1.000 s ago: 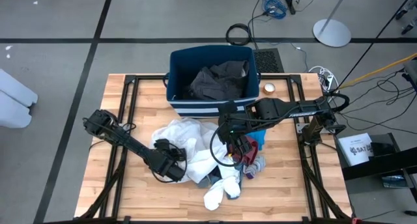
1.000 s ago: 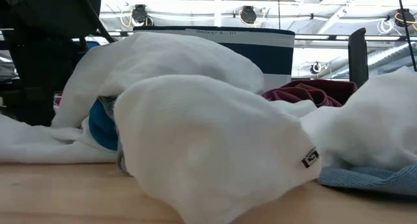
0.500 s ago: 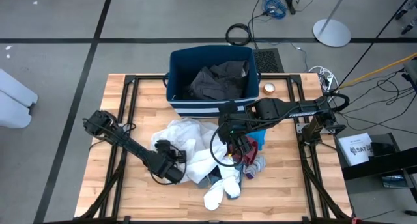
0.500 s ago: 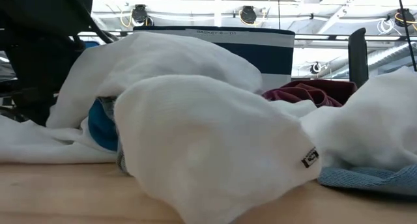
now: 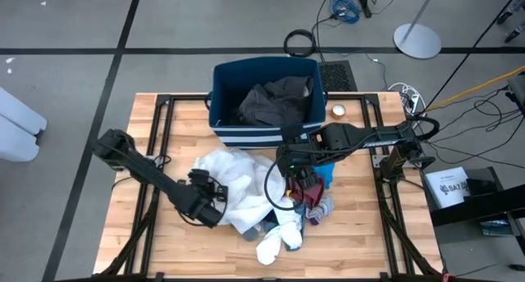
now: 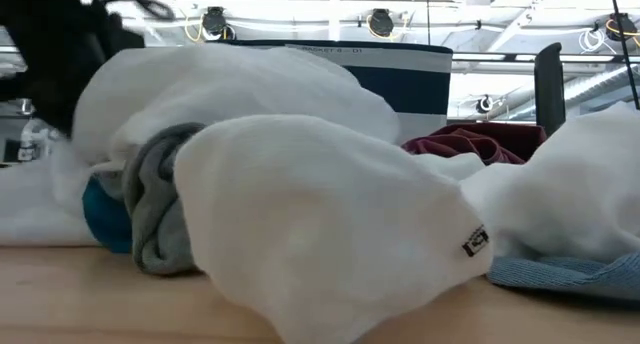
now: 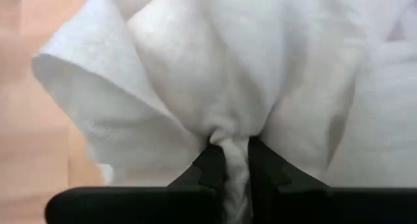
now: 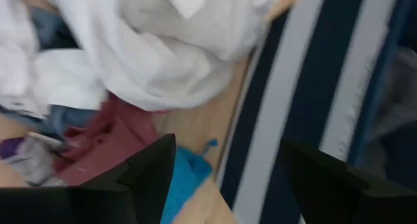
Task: Sort clothes
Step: Put the white polo shirt into the blue laundry organizer
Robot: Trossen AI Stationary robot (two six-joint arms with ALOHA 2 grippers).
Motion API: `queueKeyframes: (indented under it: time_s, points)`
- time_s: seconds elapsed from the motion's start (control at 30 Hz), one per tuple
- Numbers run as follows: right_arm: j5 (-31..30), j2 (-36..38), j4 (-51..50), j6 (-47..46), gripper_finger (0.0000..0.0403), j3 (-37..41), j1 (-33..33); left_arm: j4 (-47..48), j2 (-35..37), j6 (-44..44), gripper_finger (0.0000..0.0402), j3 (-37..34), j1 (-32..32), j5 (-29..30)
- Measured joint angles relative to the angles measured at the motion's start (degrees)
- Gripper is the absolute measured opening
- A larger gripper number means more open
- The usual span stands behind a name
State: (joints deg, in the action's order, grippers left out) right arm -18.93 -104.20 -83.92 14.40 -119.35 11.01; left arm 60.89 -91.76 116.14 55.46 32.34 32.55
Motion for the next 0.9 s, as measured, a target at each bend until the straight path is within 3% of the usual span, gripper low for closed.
queueKeyframes:
  time_s: [0.2,0.47,0.7,0.9]
  points:
    - [-4.14,0.02,-0.89,-0.09,0.0263,0.0,-0.89,1.28,9.61,-6.39,0.0038,0.07,-0.2,8.56]
    - [-3.84,0.04,-1.54,-1.43,0.0263,0.0,-2.86,-1.66,24.16,-20.25,0.0038,0.14,-0.2,21.72]
    - [-3.7,0.07,-5.15,-6.6,0.0263,-0.02,-4.31,-14.53,37.19,-44.7,0.0037,0.16,-0.22,25.85]
    - [-3.49,0.77,-6.1,-11.35,0.0263,-0.02,-4.64,-32.85,46.39,-70.05,0.0035,0.23,-0.22,23.74]
